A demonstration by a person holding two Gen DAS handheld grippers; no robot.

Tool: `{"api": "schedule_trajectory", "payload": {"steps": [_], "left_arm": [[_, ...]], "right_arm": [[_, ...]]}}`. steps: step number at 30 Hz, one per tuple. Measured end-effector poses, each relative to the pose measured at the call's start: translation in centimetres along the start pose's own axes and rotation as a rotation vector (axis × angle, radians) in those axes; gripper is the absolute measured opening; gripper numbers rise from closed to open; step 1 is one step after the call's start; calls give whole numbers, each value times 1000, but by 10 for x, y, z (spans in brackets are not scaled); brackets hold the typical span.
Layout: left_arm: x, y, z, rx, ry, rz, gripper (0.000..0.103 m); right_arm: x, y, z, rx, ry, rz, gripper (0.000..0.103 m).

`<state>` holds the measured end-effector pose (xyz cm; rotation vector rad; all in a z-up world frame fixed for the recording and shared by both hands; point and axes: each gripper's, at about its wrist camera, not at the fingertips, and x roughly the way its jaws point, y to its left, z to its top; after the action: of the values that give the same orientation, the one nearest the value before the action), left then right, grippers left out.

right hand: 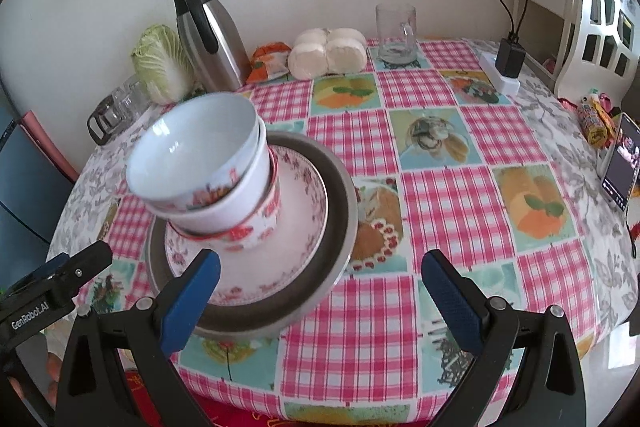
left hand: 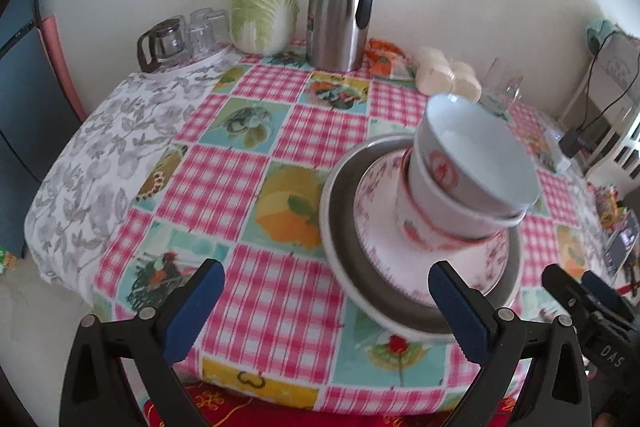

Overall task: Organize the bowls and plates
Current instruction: 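Open both tools and pull them back from the stack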

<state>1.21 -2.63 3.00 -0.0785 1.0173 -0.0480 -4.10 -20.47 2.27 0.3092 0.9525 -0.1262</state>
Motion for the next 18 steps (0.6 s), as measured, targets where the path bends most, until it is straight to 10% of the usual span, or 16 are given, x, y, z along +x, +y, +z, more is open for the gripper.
{"api": "schedule_trajectory", "payload": {"steps": [18], "left_arm": [[12, -1, -35, 69, 100, 83, 103]], "right_arm": [[5, -5, -37, -15, 56, -55, 101]]}}
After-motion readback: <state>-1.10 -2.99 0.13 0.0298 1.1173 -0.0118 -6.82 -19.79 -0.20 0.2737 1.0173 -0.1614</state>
